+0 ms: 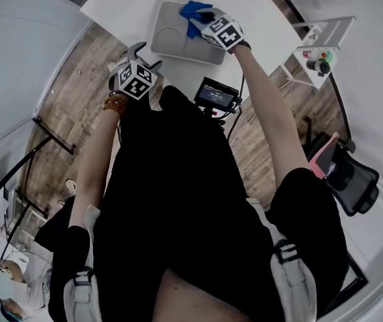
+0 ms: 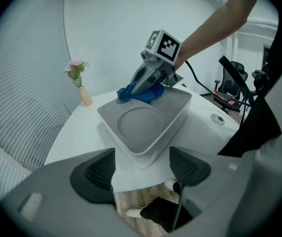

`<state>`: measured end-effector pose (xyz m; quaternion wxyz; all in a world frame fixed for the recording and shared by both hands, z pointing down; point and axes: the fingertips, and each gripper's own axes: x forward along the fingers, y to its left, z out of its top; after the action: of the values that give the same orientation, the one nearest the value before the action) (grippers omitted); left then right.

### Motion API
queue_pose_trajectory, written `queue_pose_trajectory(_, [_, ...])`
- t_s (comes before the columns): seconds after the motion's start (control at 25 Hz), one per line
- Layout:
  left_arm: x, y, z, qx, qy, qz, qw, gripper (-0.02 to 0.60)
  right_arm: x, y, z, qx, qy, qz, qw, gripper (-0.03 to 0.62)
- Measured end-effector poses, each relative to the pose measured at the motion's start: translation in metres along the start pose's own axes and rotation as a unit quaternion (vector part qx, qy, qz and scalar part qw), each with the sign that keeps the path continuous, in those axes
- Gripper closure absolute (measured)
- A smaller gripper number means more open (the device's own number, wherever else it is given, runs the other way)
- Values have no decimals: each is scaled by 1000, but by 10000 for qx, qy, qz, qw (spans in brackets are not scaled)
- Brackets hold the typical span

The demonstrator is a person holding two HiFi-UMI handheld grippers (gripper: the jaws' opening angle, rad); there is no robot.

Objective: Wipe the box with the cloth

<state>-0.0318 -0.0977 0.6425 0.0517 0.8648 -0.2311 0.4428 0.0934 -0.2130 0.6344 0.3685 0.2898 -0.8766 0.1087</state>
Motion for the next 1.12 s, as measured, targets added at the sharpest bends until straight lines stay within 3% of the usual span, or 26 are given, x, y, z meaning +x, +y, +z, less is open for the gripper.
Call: queue_pose_trajectory(1.12, [0,16,-5,-292,-160,368,9988,264,-14,82,-7,-322,410,1419,9885,516])
